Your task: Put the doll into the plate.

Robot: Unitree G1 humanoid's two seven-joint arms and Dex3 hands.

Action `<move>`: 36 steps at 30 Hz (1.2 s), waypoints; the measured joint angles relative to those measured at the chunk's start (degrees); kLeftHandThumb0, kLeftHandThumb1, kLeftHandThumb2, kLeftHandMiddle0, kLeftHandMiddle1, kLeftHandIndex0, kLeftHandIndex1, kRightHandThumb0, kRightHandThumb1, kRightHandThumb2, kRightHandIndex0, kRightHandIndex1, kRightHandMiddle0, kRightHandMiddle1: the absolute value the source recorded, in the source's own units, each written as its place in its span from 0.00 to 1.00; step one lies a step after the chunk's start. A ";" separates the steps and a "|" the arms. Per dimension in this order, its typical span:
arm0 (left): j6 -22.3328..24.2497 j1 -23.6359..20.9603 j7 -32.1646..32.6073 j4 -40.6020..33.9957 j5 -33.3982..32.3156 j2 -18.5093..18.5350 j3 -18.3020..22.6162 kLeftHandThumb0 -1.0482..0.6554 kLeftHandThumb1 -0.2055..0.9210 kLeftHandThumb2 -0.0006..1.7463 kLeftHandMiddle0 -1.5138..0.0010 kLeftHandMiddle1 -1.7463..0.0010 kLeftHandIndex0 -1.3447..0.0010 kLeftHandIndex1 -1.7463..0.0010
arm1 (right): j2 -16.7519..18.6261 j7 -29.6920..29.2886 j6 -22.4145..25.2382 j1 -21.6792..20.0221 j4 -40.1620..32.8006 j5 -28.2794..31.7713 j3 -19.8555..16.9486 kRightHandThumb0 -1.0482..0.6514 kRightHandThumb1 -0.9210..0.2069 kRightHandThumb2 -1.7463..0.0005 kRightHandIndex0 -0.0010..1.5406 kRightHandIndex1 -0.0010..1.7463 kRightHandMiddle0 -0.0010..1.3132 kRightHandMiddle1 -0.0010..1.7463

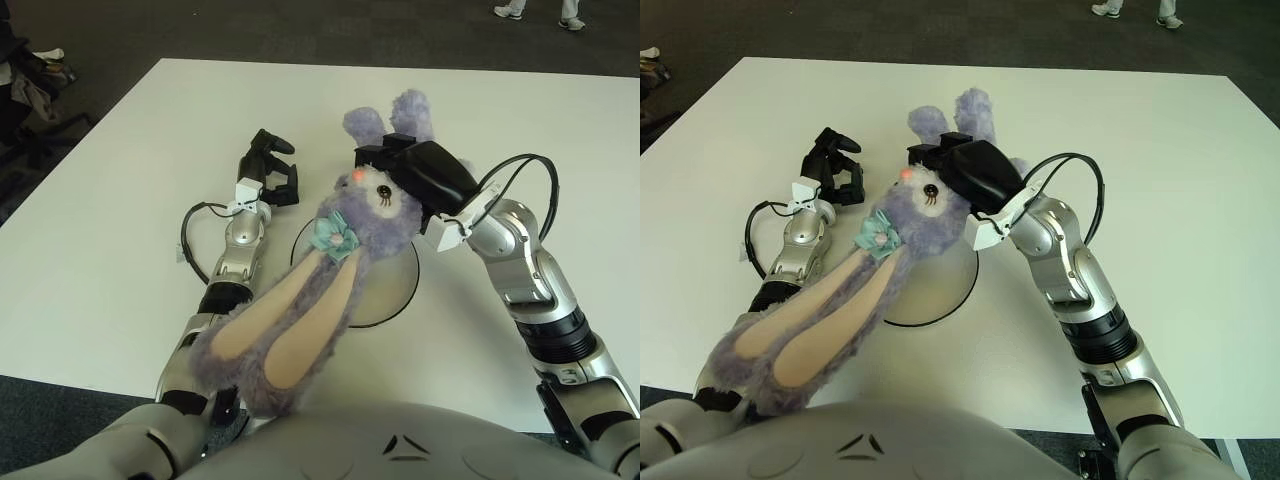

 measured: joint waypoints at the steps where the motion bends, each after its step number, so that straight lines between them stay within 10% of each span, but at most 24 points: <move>1: 0.00 0.00 0.00 0.00 0.00 0.01 0.00 0.61 0.42 0.79 0.64 0.00 0.61 0.00 | -0.01 0.17 0.24 0.00 -0.20 0.00 -0.03 0.62 0.61 0.21 0.44 1.00 0.39 0.92; 14: 0.07 -0.14 -0.02 0.13 -0.04 0.02 -0.08 0.61 0.42 0.79 0.64 0.00 0.61 0.00 | -0.40 3.12 3.78 0.01 -2.78 0.27 -0.73 0.62 0.29 0.44 0.28 1.00 0.18 0.95; 24: 0.07 -0.21 -0.08 0.28 -0.06 0.06 -0.09 0.61 0.43 0.78 0.65 0.00 0.62 0.00 | -1.38 6.67 6.45 0.00 -4.24 0.82 -1.43 0.83 0.19 0.58 0.25 0.95 0.00 0.79; 29: 0.28 -0.25 -0.08 0.33 -0.06 0.03 -0.09 0.61 0.44 0.78 0.66 0.00 0.62 0.00 | -2.41 7.36 5.43 -0.05 -4.16 3.67 -2.36 0.64 0.63 0.28 0.08 0.84 0.00 0.74; 36: 0.65 -0.31 -0.08 0.42 -0.05 0.03 -0.10 0.61 0.43 0.78 0.65 0.00 0.62 0.00 | -3.25 6.70 1.31 -0.27 -2.94 6.68 -3.22 0.61 0.71 0.22 0.05 0.78 0.00 0.71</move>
